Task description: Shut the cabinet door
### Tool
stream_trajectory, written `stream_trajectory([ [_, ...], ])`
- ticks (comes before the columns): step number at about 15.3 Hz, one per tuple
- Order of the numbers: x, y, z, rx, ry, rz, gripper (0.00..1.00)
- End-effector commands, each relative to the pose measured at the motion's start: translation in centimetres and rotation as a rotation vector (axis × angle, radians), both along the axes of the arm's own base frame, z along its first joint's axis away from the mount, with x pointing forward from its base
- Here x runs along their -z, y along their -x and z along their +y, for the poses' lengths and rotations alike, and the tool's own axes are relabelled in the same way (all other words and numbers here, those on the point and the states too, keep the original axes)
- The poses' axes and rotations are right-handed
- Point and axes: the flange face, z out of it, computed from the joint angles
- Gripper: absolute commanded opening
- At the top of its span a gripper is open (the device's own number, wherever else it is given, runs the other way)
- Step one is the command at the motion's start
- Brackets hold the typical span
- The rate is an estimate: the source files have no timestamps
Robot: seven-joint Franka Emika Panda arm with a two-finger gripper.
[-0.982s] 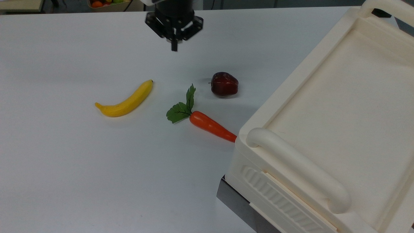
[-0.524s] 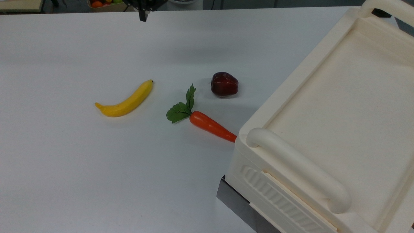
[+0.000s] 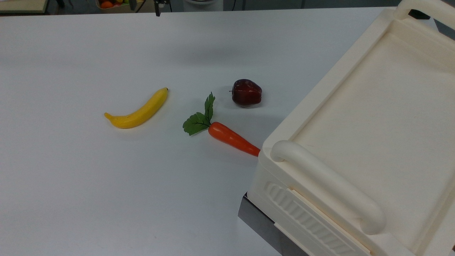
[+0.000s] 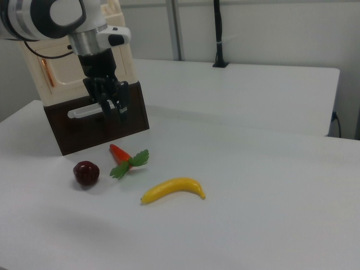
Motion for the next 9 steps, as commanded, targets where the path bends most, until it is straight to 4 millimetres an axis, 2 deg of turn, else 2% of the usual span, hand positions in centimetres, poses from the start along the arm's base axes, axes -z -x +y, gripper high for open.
stream_trajectory([
  [1,-0.51,1.69,0.07,-0.076,-0.024,0.042,1.00],
  [5,-0.53,1.88,0.42,-0.100,-0.035,0.055,1.00],
  [9,-1.37,2.37,0.32,-0.089,-0.049,0.047,1.00],
])
